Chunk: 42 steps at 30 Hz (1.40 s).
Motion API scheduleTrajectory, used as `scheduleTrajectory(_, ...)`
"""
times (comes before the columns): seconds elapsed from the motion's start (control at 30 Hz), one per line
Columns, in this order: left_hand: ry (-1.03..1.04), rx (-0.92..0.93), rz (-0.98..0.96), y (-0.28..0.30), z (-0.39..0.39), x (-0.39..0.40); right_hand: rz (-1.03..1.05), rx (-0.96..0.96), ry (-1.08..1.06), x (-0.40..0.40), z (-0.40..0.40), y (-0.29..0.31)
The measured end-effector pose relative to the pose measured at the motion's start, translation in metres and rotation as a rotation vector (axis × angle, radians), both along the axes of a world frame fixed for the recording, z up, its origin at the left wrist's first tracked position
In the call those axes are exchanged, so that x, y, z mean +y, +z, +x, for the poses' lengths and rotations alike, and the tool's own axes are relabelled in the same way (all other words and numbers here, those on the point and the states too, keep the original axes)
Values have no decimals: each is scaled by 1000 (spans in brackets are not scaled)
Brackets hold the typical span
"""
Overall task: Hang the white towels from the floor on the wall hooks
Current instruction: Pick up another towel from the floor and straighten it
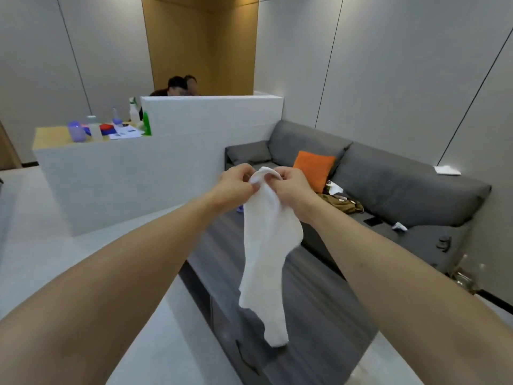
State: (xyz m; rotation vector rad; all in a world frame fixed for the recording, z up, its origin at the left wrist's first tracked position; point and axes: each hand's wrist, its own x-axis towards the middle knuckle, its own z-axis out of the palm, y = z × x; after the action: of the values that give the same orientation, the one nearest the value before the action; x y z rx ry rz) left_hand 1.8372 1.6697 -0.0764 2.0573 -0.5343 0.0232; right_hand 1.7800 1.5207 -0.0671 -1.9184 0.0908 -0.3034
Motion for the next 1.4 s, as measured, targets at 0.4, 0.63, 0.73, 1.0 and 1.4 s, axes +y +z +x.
scheduleTrajectory(0.4, 283, -83, 18, 24, 114, -88, -280, 206, 360, -147, 146, -2)
scheduleTrajectory(0.63, 531, -155, 115, 32, 140, -80, -489, 177, 457, -196, 214, 8)
scheduleTrajectory(0.73, 692, -208, 227, 32, 148, -65, -590, 140, 445, -201, 248, 10)
scheduleTrajectory(1.0, 992, -199, 318, 28, 217, -4, -904, -48, 344, -163, 361, -2)
scheduleTrajectory(1.4, 934, -50, -41, 37, 419, 84, -835, -193, -36, -84, 568, 22)
